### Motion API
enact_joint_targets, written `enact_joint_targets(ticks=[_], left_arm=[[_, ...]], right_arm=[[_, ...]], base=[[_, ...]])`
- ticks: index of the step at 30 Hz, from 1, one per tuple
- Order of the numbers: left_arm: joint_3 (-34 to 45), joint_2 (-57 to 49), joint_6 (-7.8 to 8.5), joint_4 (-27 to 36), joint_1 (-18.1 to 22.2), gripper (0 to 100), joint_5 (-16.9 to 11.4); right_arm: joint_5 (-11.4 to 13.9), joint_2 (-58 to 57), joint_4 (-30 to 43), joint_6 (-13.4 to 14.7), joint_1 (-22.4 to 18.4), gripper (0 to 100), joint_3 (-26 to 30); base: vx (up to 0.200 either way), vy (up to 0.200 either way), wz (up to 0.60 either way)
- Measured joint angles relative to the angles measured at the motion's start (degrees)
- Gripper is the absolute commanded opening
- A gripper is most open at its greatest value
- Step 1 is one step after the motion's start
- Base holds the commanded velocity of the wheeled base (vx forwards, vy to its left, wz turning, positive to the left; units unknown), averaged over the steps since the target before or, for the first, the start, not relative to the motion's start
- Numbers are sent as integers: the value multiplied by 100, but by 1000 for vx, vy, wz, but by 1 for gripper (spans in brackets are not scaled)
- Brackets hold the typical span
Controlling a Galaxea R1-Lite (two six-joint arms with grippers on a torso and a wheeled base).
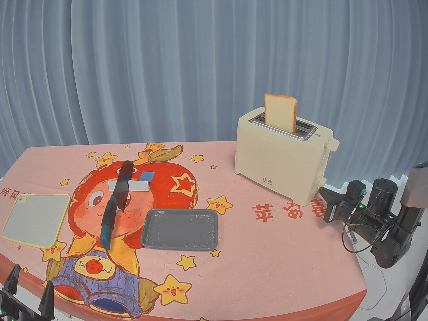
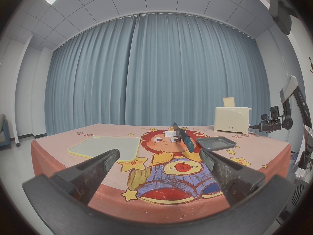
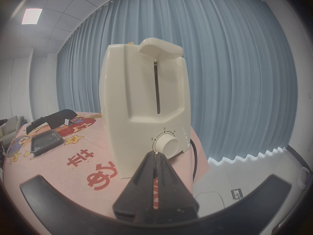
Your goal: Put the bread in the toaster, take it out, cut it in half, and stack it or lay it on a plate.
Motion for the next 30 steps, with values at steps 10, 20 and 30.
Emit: enact_joint_targets(ticks=[10, 20, 30], left_arm=[[0, 0, 0, 2, 0, 100, 1], [0, 0, 0, 0, 0, 100, 1], [0, 0, 0, 0, 0, 100, 1]], right_arm=[[1, -2, 2, -9, 11, 0, 38], [-33, -35, 0, -30, 29, 0, 55], [-183, -501, 0, -50, 178, 0, 219]], base=[[0, 0, 0], [0, 0, 0], [0, 0, 0]])
